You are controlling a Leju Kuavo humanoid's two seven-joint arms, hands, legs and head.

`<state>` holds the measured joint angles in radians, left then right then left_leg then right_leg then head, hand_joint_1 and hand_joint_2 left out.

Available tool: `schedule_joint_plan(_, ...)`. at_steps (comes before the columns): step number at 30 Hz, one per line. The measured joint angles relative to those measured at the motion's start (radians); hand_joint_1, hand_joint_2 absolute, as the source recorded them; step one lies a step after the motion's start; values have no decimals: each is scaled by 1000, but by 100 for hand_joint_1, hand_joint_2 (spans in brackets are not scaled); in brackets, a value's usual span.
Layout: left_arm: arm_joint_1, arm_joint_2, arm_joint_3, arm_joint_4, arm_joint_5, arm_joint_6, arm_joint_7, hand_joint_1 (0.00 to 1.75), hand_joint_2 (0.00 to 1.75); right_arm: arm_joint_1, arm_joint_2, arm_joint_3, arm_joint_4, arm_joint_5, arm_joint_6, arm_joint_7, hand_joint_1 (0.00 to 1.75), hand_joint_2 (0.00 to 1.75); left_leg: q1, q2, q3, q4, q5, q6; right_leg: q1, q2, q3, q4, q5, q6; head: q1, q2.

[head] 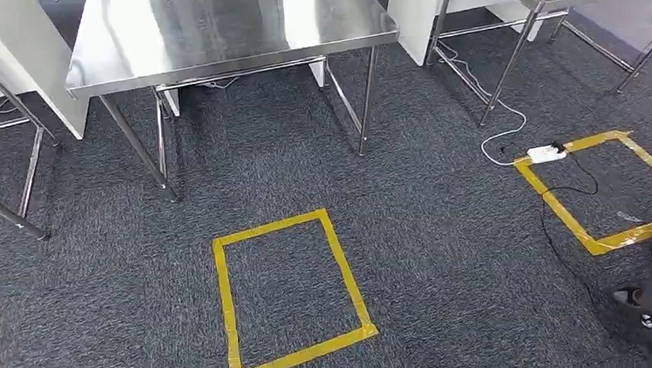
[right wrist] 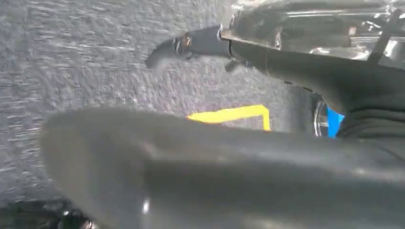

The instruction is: Take the parts from the cabinet and place them on the table.

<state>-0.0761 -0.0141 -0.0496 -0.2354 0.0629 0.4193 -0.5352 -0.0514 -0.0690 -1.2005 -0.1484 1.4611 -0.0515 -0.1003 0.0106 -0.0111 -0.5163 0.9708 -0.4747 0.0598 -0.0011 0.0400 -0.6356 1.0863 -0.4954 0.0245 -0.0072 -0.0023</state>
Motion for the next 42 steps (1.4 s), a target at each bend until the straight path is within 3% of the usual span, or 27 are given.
schedule_joint_plan(2,6,0,-1,0,0,2,-2,0,0,-4,-3,0,0,0,0,0,0,0,-4,35,-5,0,0,0,-5,-23,-68,150,-68,2,0,0)
schedule_joint_plan(4,6,0,-2,0,2,5,-3,0,0,-2,-3,0,0,2,1,0,0,0,-4,64,-8,2,0,-1,-13,-28,-80,208,-81,18,0,0)
schedule_joint_plan(6,6,-1,-6,0,3,11,-7,0,0,2,-5,0,0,2,1,0,0,0,-2,89,-7,3,0,-4,-23,-41,0,85,-35,42,0,0)
schedule_joint_plan(7,5,-1,-8,0,5,13,-8,0,0,1,-7,0,0,2,1,0,0,0,-2,101,-5,7,-3,-8,-29,-63,63,-20,-4,53,0,0)
schedule_joint_plan(8,4,-1,-9,0,7,16,-10,0,0,-1,-7,0,0,2,1,0,0,0,-3,112,-4,12,-6,-14,-31,-110,112,-103,11,54,2,0)
schedule_joint_plan(9,5,1,-8,0,11,18,-15,0,0,-4,-8,0,0,2,1,0,0,0,-10,122,-3,15,-12,-24,-17,-125,104,-102,18,43,1,0)
schedule_joint_plan(10,5,1,-8,0,13,19,-21,0,0,-5,-9,0,0,3,1,0,0,0,-10,131,1,15,-14,-31,-18,-108,104,-101,20,28,-2,0)
schedule_joint_plan(13,0,-2,-8,-4,31,34,-45,0,0,1,-12,0,0,3,1,-1,0,0,-6,155,10,12,-17,-47,-19,-77,95,-107,25,7,-1,0)
schedule_joint_plan(14,-2,-2,-8,-6,32,49,-59,0,0,2,-11,0,0,2,1,-2,0,0,3,99,2,30,-34,-58,-35,-68,107,-110,31,0,-5,0)
schedule_joint_plan(15,-1,-3,-8,-7,33,61,-71,0,0,1,-11,0,0,2,1,-2,0,0,6,46,-18,81,-78,-60,-33,-59,102,-109,36,-14,-6,0)
schedule_joint_plan(18,9,-3,-8,-7,44,79,-85,0,0,-4,-10,0,0,3,0,-3,0,0,7,10,-116,302,-189,-65,-27,-21,91,-107,43,-23,-7,0)
schedule_joint_plan(20,11,-5,-8,-7,48,84,-95,0,0,2,-11,0,0,3,0,-3,0,0,11,9,-121,308,-160,-66,-28,6,91,-106,43,-22,-7,0)
schedule_joint_plan(22,11,-5,-8,-7,50,85,-98,0,0,4,-10,0,0,3,0,-3,0,0,21,-2,-54,166,-69,-69,-31,33,92,-98,43,-21,-7,0)
schedule_joint_plan(23,12,-5,-8,-7,50,88,-98,0,0,3,-10,0,0,3,0,-3,0,0,30,-39,-19,89,-33,-73,-31,46,89,-92,42,-19,-8,0)
schedule_joint_plan(24,14,-5,-8,-6,51,90,-100,0,0,-1,-10,0,0,3,0,-3,0,0,33,-90,-5,50,-38,-73,-23,57,78,-80,39,-10,-8,0)
schedule_joint_plan(26,15,-7,-8,-6,54,98,-103,0,0,-3,-8,0,0,5,0,-3,0,0,24,-67,-13,52,-40,-62,-23,78,60,-80,45,8,-8,0)
schedule_joint_plan(28,14,-11,-8,-6,62,101,-107,0,0,8,-8,0,0,6,0,-3,0,0,14,-44,-10,44,-32,-36,-27,102,46,-91,56,32,-10,0)
schedule_joint_plan(29,13,-14,-8,-6,63,101,-109,0,0,9,-8,0,0,8,0,-3,0,0,20,-28,-9,32,-20,-21,-30,73,44,-73,49,31,-7,0)
schedule_joint_plan(30,14,-14,-8,-6,63,102,-112,0,0,10,-8,0,0,8,0,-3,0,0,15,-20,-9,26,-18,-14,-24,18,27,-40,24,26,-6,0)
schedule_joint_plan(31,19,-14,-7,-6,64,103,-112,0,0,6,-8,0,0,8,0,-3,0,0,14,-1,-10,27,-15,-11,-23,-10,-9,32,-20,17,-1,0)
schedule_joint_plan(33,26,-14,-7,-5,64,103,-113,0,0,1,-8,0,0,8,0,-4,0,0,8,34,-14,27,-15,-10,-21,-24,-78,187,-87,15,-1,0)
schedule_joint_plan(34,26,-16,-7,-5,64,100,-113,0,0,2,-8,0,0,7,0,-4,0,0,5,48,-15,28,-15,-10,-22,-26,-92,227,-95,20,-2,0)
schedule_joint_plan(36,24,-18,-7,-5,62,97,-111,0,0,8,-8,0,0,2,0,-5,0,0,5,73,-14,28,-15,-10,-22,-33,-45,158,-65,35,0,0)
schedule_joint_plan(38,22,-20,-7,-5,61,97,-107,0,0,8,-10,0,0,0,0,-6,0,0,6,97,-10,28,-17,-14,-22,-71,61,-27,-8,47,0,0)
schedule_joint_plan(39,21,-19,-7,-5,61,97,-106,0,0,6,-10,0,0,-2,0,-7,0,0,-1,106,-9,29,-20,-19,-18,-124,93,-88,2,39,2,0)
schedule_joint_plan(40,21,-20,-7,-5,61,97,-106,0,0,2,-12,0,-1,-3,0,-8,0,0,-7,118,-6,32,-27,-29,-6,-119,95,-90,17,28,2,0)
schedule_joint_plan(42,16,-21,-8,-5,60,97,-105,0,0,6,-10,0,-1,-4,0,-9,0,0,-7,138,1,31,-27,-35,-7,-94,79,-87,20,14,-4,0)
